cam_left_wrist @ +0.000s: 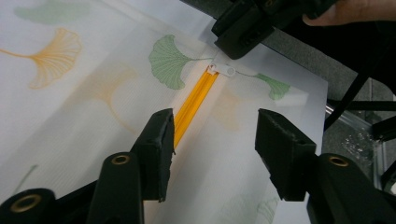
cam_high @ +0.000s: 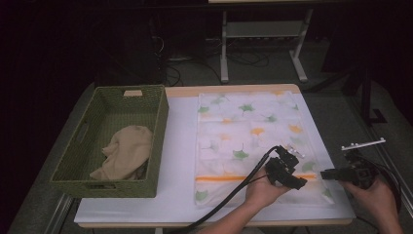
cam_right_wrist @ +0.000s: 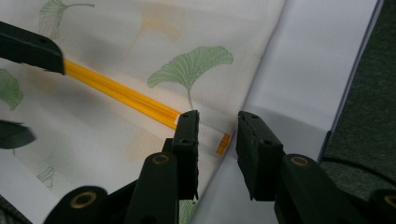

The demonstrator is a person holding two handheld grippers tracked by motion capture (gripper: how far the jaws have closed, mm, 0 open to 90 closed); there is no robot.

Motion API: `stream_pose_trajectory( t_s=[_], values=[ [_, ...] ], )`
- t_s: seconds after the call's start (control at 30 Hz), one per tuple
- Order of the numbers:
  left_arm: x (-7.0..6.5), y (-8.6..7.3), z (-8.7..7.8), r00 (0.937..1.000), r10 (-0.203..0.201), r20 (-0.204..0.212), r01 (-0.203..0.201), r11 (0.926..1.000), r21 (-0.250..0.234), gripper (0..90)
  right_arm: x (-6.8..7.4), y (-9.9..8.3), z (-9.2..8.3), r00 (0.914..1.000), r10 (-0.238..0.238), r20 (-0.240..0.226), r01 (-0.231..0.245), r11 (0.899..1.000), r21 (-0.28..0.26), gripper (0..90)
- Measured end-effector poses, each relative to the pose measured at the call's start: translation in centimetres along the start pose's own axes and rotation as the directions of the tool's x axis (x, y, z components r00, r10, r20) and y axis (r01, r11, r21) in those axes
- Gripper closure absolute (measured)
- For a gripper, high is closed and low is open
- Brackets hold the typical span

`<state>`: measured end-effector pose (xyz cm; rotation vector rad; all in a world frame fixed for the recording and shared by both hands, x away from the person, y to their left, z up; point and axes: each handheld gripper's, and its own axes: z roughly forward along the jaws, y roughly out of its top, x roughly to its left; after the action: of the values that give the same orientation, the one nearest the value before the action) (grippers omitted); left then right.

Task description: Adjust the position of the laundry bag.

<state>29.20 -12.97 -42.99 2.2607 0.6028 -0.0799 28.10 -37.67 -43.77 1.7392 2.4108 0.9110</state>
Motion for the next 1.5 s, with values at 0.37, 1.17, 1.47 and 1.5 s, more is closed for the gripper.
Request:
stream_pose_trajectory(
  t_s=[0.37, 1.17, 1.47, 1.5],
  values=[
    [-0.1, 0.8, 3.8, 0.9984, -0.040, 0.039, 0.038, 0.9987, 0.035, 58.6, -0.2, -0.1, 0.6, 0.9997, 0.022, -0.009, -0.022, 0.999, 0.024, 69.2],
    [0.0, 0.9, 5.3, 0.9980, -0.038, 0.051, 0.037, 0.9989, 0.028, 63.3, -0.3, -0.3, 0.3, 0.9924, 0.042, -0.116, -0.049, 0.997, -0.064, 79.2],
    [0.0, 0.7, 5.2, 0.9976, -0.030, 0.063, 0.029, 0.9994, 0.018, 60.8, -0.3, -0.3, 0.9, 0.9918, 0.038, -0.122, -0.043, 0.998, -0.043, 81.8],
    [0.0, 0.7, 5.1, 0.9976, -0.026, 0.064, 0.025, 0.9995, 0.020, 58.5, -0.2, -0.2, 0.7, 0.9908, 0.031, -0.132, -0.038, 0.998, -0.052, 82.5]
  ],
)
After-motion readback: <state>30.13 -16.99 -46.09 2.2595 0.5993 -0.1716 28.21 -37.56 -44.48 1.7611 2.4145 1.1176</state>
